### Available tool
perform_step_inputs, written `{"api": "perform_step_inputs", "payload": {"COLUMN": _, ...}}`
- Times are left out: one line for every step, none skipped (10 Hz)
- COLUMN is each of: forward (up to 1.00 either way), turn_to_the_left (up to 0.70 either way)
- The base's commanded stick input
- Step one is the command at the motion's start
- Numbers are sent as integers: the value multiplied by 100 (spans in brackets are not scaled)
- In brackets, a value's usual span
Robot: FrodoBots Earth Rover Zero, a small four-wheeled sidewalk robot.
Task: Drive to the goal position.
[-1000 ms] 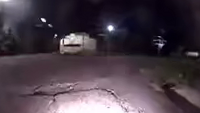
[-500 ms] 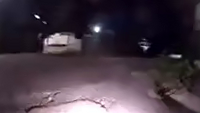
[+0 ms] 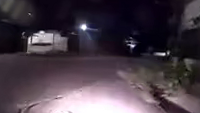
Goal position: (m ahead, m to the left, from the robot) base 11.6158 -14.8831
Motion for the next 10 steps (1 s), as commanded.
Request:
{"api": "perform_step_inputs", "payload": {"forward": 70, "turn_to_the_left": 0}}
{"api": "perform_step_inputs", "payload": {"forward": 70, "turn_to_the_left": 0}}
{"api": "perform_step_inputs", "payload": {"forward": 70, "turn_to_the_left": 0}}
{"api": "perform_step_inputs", "payload": {"forward": 70, "turn_to_the_left": 0}}
{"api": "perform_step_inputs", "payload": {"forward": 70, "turn_to_the_left": 0}}
{"api": "perform_step_inputs", "payload": {"forward": 70, "turn_to_the_left": 0}}
{"api": "perform_step_inputs", "payload": {"forward": 70, "turn_to_the_left": 0}}
{"api": "perform_step_inputs", "payload": {"forward": 70, "turn_to_the_left": 0}}
{"api": "perform_step_inputs", "payload": {"forward": 70, "turn_to_the_left": 0}}
{"api": "perform_step_inputs", "payload": {"forward": 70, "turn_to_the_left": 0}}
